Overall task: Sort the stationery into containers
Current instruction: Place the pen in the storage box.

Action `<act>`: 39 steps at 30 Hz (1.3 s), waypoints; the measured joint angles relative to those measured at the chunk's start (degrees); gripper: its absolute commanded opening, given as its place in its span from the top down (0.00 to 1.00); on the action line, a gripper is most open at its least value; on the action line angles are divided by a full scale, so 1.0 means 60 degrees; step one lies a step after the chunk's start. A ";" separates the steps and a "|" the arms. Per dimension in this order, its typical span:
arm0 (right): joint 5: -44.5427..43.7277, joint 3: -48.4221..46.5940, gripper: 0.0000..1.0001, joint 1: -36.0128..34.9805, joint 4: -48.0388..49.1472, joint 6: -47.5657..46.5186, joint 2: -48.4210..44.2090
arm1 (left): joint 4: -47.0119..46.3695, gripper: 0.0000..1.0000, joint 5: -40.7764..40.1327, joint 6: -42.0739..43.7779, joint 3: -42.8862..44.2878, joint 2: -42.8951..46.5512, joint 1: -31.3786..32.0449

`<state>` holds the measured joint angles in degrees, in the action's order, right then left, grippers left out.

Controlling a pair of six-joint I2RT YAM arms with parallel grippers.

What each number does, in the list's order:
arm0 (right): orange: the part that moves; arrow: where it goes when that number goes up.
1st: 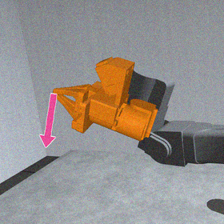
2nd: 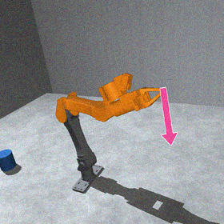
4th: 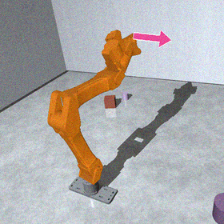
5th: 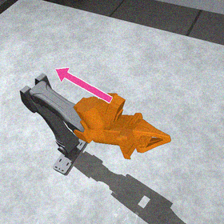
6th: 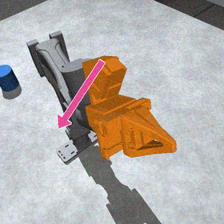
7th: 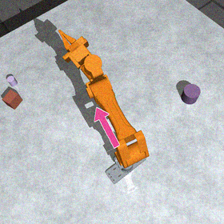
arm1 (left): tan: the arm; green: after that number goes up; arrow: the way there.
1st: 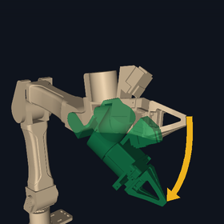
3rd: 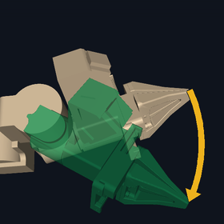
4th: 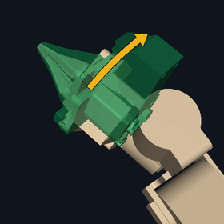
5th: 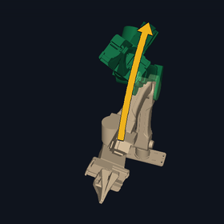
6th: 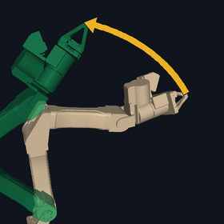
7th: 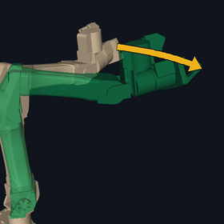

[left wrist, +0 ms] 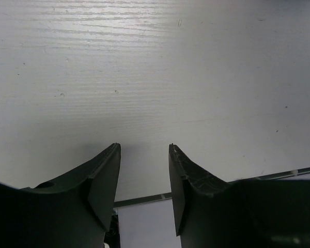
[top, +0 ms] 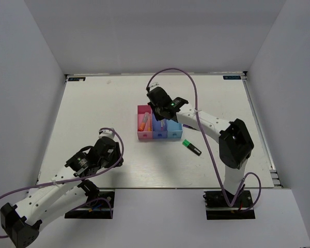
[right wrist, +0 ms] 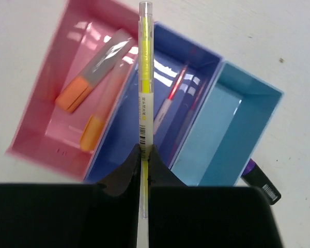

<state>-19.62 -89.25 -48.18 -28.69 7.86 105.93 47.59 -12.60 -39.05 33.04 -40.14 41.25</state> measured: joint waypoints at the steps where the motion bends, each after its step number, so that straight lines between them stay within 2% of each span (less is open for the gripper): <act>1: -0.0193 -0.0080 1.00 0.0044 0.0029 0.0280 0.0131 | 0.0000 0.47 0.0000 -0.0004 0.0000 0.0004 0.0000; 8: -0.0685 -0.0379 1.00 0.0492 -0.0011 0.1497 0.0776 | 0.0047 0.47 -0.0004 -0.0004 0.0000 0.0124 0.0000; 10: -0.0495 -0.0404 0.86 0.0605 -0.0022 0.1639 0.0929 | 0.0073 0.47 -0.0004 -0.0004 0.0000 0.0117 0.0000; 11: -0.0379 -0.0404 0.75 0.0648 -0.0044 0.1698 0.0965 | 0.0069 0.47 -0.0004 0.0000 0.0000 0.0109 0.0000; 12: -0.0215 -0.0404 0.61 0.0692 -0.0051 0.1723 0.0987 | 0.0062 0.47 -0.0004 0.0000 0.0000 0.0091 0.0000; 14: 0.0106 -0.0404 0.54 0.0743 -0.0047 0.1749 0.0987 | 0.0058 0.47 -0.0004 0.0000 -0.0004 0.0026 0.0000; 17: 0.0601 -0.0404 0.54 0.0761 -0.0036 0.1705 0.0987 | -0.0015 0.48 0.0018 0.0000 0.0000 -0.0153 0.0000; 21: 0.1009 -0.0197 0.64 0.0787 0.0040 0.1668 0.0758 | -0.0058 0.48 0.0117 0.0000 0.0000 -0.0350 0.0000; 27: 0.1118 0.0506 0.66 0.0984 0.0091 0.1636 -0.0419 | -0.0226 0.49 0.0222 0.0004 0.0000 -0.0463 0.0000; 30: 0.1093 0.0525 0.80 0.1147 0.0098 0.1566 -0.0601 | -0.0295 0.51 0.0280 0.0000 0.0000 -0.0583 0.0000; 31: 0.1009 0.0586 0.84 0.1206 0.0146 0.1468 -0.0637 | -0.0306 0.58 0.0299 0.0000 0.0000 -0.0605 0.0000; 32: 0.0922 0.0747 0.99 0.1279 0.0255 0.1341 -0.0718 | -0.0331 0.65 0.0350 -0.0025 0.0000 -0.0619 0.0000; 33: 0.0831 0.1045 1.00 0.1351 0.0448 0.1016 -0.0860 | -0.0382 0.75 0.0379 -0.0022 0.0000 -0.0645 0.0018; 34: 0.0812 0.1453 1.00 0.1446 0.0670 0.0663 -0.1089 | -0.0466 0.94 0.0423 -0.0051 0.0000 -0.0674 0.0044; 35: 0.0936 0.1902 1.00 0.1632 0.0787 0.0222 -0.1377 | -0.0583 1.00 0.0506 -0.0055 0.0004 -0.0758 0.0084; 37: 0.1501 0.2601 1.00 0.2124 0.0801 -0.0652 -0.1916 | -0.0783 1.00 0.0590 0.0007 0.0040 -0.1060 0.0270; 38: 0.1861 0.2841 0.95 0.2503 0.0743 -0.1082 -0.2120 | -0.0885 1.00 0.0648 0.0036 0.0087 -0.1297 0.0404; 39: 0.2102 0.2947 0.77 0.2823 0.0663 -0.1392 -0.2226 | -0.0998 0.98 0.0696 0.0051 0.0164 -0.1570 0.0546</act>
<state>-7.01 -71.57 -31.24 -24.71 -0.49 92.58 41.60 -8.43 -38.74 34.02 -49.56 44.53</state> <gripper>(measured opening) 0.027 0.027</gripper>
